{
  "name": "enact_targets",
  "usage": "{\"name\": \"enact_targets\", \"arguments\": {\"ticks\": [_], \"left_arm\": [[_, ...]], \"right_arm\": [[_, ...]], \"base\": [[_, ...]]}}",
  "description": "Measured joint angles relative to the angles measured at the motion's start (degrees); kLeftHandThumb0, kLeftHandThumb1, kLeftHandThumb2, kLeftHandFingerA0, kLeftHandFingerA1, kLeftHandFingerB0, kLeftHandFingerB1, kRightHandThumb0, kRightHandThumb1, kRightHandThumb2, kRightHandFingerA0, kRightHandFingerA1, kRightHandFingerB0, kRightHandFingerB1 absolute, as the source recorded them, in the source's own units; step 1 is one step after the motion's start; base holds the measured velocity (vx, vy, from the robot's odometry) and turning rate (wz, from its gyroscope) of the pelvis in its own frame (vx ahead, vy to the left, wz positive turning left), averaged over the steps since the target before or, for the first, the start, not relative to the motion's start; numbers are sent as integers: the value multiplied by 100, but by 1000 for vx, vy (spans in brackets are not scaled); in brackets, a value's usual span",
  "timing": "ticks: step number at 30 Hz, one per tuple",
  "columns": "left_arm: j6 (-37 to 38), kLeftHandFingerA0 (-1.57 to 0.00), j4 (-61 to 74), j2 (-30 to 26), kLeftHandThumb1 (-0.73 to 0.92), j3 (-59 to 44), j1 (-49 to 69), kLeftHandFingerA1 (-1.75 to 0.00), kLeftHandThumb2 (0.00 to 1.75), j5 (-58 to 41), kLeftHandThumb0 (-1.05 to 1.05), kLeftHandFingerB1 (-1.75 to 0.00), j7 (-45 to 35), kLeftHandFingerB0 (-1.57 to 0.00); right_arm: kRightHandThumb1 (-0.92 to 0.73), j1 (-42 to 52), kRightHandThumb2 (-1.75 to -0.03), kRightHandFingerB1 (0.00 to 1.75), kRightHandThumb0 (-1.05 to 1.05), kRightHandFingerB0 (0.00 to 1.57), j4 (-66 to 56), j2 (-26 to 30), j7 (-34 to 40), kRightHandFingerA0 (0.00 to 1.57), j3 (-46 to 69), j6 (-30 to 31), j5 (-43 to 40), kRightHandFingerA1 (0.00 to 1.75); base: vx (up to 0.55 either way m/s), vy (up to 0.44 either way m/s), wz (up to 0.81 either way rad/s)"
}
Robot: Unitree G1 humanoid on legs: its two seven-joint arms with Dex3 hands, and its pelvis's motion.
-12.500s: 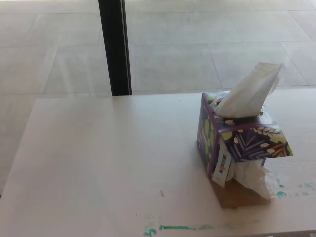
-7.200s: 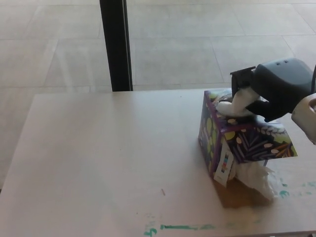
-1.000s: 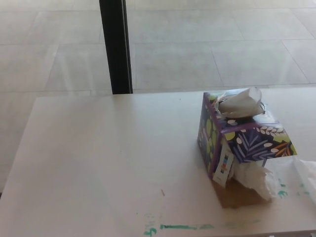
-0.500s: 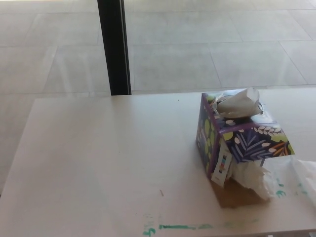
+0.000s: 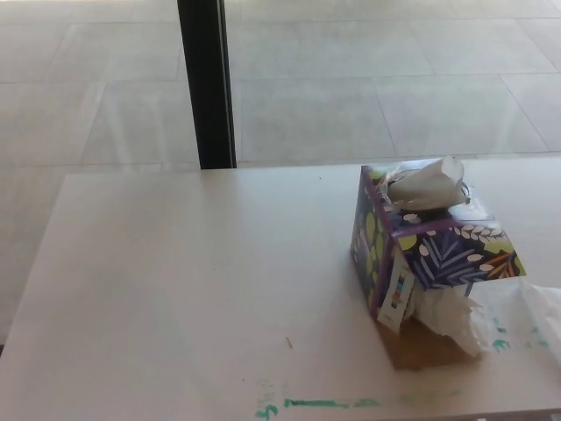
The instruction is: The robot uses its right hand to pull out a tissue from the tissue box kept in the middle of the desk and put it on the right side
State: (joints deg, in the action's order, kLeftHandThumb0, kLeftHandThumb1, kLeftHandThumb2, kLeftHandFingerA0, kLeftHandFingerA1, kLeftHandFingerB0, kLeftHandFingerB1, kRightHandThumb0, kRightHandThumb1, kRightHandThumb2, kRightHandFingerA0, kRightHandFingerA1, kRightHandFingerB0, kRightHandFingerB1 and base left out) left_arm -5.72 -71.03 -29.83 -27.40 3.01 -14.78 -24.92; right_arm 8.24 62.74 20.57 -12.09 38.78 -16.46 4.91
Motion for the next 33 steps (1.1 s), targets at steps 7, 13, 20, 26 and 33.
{"name": "enact_targets", "arguments": {"ticks": [7, 13, 20, 26, 33], "left_arm": [[0, -50, 9, -3, 62, 27, 29, -58, 59, 2, -64, -44, 12, -46], [-8, -49, 21, -3, 61, -39, 71, -57, 58, -25, -61, -43, -3, -42], [-16, -51, 34, 0, 61, -74, 38, -58, 58, -43, -62, -43, 1, -45], [-16, -49, 35, 17, 61, -42, -33, -60, 58, -29, -64, -42, 38, -43], [-34, -48, 69, 21, 60, 128, -120, -59, 59, 11, -61, -46, 25, -45]], "right_arm": [[-50, 49, -56, 52, -55, 78, 38, 56, -54, 96, -360, -206, -268, 71], [-51, 78, -56, 54, -54, 82, 40, 120, 13, 94, -744, -359, -347, 75], [-55, -253, -57, 47, -58, 70, 244, 456, 46, 88, -1549, -225, -253, 59], [-61, -381, -58, 51, -54, 62, -161, 742, -87, 76, -2030, 239, -188, 58], [-57, -133, -58, 52, -57, 68, -667, 708, -167, 86, -2037, 732, -307, 63]], "base": [[0, 0, 0], [0, 0, 0], [0, 0, 0], [0, 0, 0], [0, 0, 0]]}}
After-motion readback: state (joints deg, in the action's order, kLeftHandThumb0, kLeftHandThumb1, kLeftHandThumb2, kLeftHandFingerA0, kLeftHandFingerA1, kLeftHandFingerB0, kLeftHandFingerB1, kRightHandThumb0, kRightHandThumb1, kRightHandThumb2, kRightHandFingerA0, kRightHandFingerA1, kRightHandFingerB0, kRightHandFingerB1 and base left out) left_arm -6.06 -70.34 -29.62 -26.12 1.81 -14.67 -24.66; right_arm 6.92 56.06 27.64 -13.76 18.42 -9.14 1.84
